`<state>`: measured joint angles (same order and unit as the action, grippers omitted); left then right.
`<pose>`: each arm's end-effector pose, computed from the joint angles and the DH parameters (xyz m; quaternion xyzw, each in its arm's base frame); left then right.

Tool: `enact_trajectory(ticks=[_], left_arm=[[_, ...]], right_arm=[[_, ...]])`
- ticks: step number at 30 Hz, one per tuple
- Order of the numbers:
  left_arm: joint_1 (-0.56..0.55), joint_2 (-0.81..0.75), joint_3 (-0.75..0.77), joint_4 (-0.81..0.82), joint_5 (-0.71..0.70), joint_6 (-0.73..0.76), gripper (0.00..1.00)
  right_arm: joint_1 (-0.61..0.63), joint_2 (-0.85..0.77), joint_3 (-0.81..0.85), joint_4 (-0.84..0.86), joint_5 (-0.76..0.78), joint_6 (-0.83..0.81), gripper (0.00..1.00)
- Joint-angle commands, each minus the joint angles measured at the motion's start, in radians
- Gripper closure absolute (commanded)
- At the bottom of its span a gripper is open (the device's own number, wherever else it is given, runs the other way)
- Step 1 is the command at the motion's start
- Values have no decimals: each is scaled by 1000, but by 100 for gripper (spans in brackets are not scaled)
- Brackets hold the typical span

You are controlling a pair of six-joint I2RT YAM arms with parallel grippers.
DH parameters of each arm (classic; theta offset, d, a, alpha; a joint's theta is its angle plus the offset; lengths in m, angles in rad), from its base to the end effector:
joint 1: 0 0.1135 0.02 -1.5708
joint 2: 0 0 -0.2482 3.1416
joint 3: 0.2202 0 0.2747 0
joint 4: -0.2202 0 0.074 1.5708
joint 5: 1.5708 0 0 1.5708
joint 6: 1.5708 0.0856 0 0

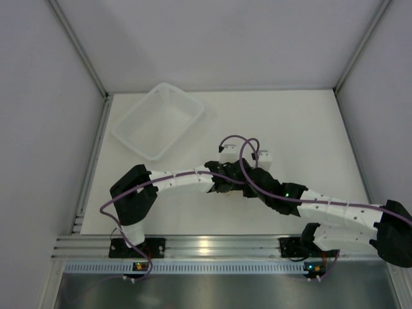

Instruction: Open the zip-top bag and remove the fake food

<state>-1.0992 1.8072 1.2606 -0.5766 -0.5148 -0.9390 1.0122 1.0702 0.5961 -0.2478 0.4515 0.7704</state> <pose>0.2204 -0.3395 0.1328 0.0191 0.9444 -0.0527 0.3239 0.1801 0.2177 0.1624 -0.0156 0.8928 0.1840 0.4109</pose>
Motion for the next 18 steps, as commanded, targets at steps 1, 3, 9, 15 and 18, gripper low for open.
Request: enact_trajectory(ticks=[1, 3, 9, 15, 18], left_arm=[[21, 38, -12, -57, -54, 39, 29], [21, 34, -12, -60, -57, 42, 29], [19, 20, -6, -80, -70, 48, 32], [21, 0, -7, -86, -80, 52, 33], [19, -11, -6, -86, -80, 57, 34]], right_arm=[[12, -7, 21, 54, -14, -43, 100], [12, -6, 21, 56, -13, -43, 100], [11, -15, 19, 82, -33, -42, 100], [14, -10, 59, 114, -83, -42, 100], [14, 26, 96, 114, -94, -48, 100]])
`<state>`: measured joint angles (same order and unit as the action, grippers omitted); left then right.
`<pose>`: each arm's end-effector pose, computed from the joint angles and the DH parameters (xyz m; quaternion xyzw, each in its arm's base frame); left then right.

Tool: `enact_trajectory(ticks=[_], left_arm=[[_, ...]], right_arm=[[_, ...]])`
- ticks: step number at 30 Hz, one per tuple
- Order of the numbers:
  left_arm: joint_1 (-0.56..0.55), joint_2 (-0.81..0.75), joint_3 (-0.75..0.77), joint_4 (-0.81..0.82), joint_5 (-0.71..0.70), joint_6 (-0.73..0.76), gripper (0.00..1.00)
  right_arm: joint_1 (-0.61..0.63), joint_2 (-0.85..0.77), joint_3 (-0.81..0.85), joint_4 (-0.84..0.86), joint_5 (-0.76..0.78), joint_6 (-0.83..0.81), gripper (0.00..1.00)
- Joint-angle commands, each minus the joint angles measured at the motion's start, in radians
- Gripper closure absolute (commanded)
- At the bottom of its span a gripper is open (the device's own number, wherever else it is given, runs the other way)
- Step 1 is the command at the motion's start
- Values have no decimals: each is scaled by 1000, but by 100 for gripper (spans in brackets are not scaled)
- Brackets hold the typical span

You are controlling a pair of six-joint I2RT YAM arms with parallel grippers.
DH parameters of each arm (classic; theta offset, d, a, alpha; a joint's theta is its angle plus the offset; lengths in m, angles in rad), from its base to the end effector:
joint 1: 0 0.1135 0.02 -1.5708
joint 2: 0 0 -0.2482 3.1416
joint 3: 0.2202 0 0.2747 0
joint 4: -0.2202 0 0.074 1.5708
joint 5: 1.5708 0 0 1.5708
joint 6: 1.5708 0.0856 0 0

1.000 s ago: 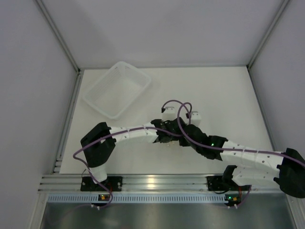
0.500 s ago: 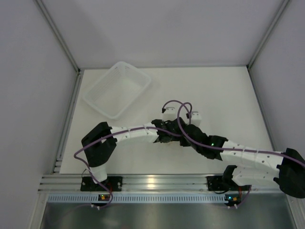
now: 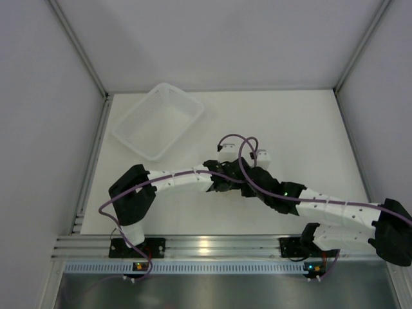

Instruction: Open the zip-top bag and remove the fake food

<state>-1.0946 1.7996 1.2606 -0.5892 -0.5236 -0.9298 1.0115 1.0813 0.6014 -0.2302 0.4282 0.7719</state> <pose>0.2217 -0.3364 0.1353 0.0210 0.9438 -0.0460 0.3265 0.1808 0.2218 0.1630 -0.0181 0.8923 0.1959 0.4063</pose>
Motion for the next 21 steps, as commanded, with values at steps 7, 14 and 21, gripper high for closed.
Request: enact_trajectory(ticks=[7, 14, 21], left_arm=[[16, -55, -23, -73, -95, 42, 43], [19, -51, -30, -80, -111, 54, 42], [32, 32, -4, -126, -124, 48, 33]], right_arm=[[18, 78, 118, 115, -65, -43, 100], [21, 88, 135, 109, -63, -48, 100], [29, 140, 173, 101, -65, -63, 100]])
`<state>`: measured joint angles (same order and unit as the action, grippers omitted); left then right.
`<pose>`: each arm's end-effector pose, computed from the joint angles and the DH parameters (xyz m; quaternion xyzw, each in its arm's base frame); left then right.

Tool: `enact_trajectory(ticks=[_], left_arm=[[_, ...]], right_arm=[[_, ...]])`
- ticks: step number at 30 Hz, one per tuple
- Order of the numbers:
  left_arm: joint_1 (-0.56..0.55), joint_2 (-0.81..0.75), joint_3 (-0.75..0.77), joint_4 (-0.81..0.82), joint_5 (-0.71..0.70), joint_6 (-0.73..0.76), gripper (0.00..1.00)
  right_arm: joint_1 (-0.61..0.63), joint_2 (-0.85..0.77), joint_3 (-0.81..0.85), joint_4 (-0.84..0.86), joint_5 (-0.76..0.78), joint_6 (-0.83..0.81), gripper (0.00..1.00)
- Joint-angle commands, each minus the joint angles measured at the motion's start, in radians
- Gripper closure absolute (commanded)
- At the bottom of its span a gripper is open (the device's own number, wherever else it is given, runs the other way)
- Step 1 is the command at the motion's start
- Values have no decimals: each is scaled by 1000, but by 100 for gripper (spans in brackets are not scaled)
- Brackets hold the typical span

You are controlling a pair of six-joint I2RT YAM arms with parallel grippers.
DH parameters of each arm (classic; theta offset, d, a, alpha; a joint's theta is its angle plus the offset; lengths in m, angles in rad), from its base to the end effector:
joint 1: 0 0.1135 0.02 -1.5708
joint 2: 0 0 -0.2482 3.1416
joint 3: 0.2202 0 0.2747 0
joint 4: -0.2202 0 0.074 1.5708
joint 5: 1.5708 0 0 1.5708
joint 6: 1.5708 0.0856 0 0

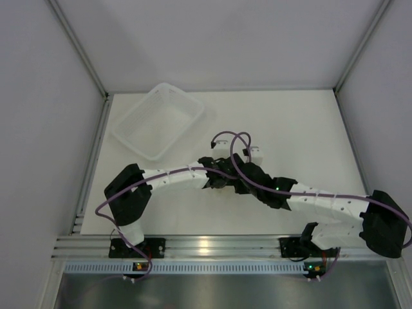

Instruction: Open the zip-top bag and remove the fake food

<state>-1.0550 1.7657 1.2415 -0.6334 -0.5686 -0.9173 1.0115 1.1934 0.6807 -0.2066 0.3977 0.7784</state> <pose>0.2319 -0.3155 0.1409 0.0072 0.9412 -0.0127 0.3376 0.1908 0.2423 0.1643 -0.0228 0.8962 0.2033 0.3936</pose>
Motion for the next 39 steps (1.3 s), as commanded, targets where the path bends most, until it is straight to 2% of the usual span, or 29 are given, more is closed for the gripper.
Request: enact_trajectory(ticks=[1, 3, 17, 23, 30, 39], left_arm=[[-8, 72, 13, -81, -82, 28, 32], [-8, 77, 15, -80, -85, 29, 29], [9, 140, 12, -77, -82, 20, 29], [6, 147, 9, -77, -88, 14, 29], [6, 176, 10, -77, -102, 0, 25], [-3, 100, -36, -77, -161, -52, 28]], right_arm=[[30, 32, 95, 81, -34, -70, 100], [32, 40, 95, 88, -39, -70, 100], [32, 77, 80, 131, -27, -73, 100], [29, 101, 65, 199, -20, -79, 100], [29, 117, 80, 199, -37, -108, 100], [27, 110, 83, 233, -45, -134, 100]])
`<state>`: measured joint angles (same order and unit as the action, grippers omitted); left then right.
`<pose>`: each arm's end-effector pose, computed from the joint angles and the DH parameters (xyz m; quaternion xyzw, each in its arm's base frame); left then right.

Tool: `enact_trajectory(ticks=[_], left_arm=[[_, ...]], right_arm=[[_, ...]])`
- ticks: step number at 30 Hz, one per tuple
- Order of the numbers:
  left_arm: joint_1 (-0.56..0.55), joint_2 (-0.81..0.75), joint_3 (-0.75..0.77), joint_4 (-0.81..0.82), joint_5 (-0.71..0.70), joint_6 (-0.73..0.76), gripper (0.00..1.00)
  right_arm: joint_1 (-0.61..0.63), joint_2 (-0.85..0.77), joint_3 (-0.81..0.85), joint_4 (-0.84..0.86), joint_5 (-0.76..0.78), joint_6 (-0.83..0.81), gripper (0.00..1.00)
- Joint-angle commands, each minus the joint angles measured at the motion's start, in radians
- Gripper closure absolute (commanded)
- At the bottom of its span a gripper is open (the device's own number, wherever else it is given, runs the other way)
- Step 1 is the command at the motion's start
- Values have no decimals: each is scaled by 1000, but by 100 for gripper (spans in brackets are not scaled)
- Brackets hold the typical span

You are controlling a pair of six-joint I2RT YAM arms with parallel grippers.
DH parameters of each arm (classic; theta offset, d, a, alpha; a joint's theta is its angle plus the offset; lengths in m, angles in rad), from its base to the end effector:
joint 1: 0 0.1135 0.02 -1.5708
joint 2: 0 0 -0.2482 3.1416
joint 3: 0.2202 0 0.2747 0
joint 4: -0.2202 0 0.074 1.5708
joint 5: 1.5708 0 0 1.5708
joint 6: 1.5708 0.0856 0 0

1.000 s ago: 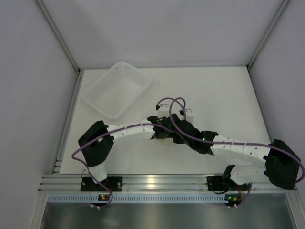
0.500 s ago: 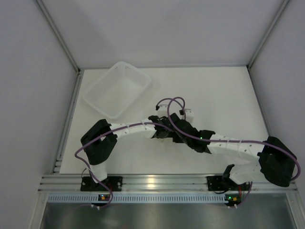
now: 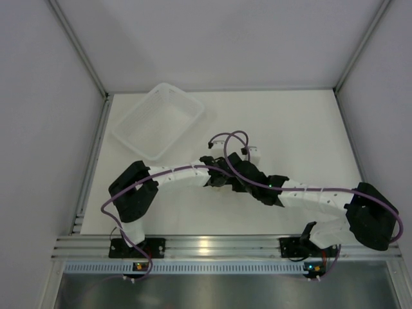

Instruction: Open the zip-top bag and remove the fake food

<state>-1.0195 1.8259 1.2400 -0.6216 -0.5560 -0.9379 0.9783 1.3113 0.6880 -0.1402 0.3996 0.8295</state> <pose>0.2434 -0.3097 0.1183 -0.0110 0.9470 0.0065 0.3209 0.2060 0.2464 0.1399 0.0107 0.9046 0.1896 0.3815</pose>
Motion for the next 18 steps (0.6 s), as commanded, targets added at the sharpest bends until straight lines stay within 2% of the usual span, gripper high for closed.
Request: enact_trajectory(ticks=[1, 4, 6, 12, 18], left_arm=[[-44, 27, -42, -89, -211, -44, 29], [-56, -20, -74, -89, -265, -100, 34], [-68, -54, -97, -89, -321, -145, 34], [-125, -109, -132, -87, -442, -226, 31], [-131, -79, -128, -84, -444, -240, 31]], right_arm=[[60, -12, 74, 174, -50, -184, 100], [60, -30, 61, 235, -103, -205, 100], [60, -47, 53, 258, -157, -221, 100], [60, -89, 61, 246, -174, -170, 100], [60, -58, 110, 166, -151, -136, 100]])
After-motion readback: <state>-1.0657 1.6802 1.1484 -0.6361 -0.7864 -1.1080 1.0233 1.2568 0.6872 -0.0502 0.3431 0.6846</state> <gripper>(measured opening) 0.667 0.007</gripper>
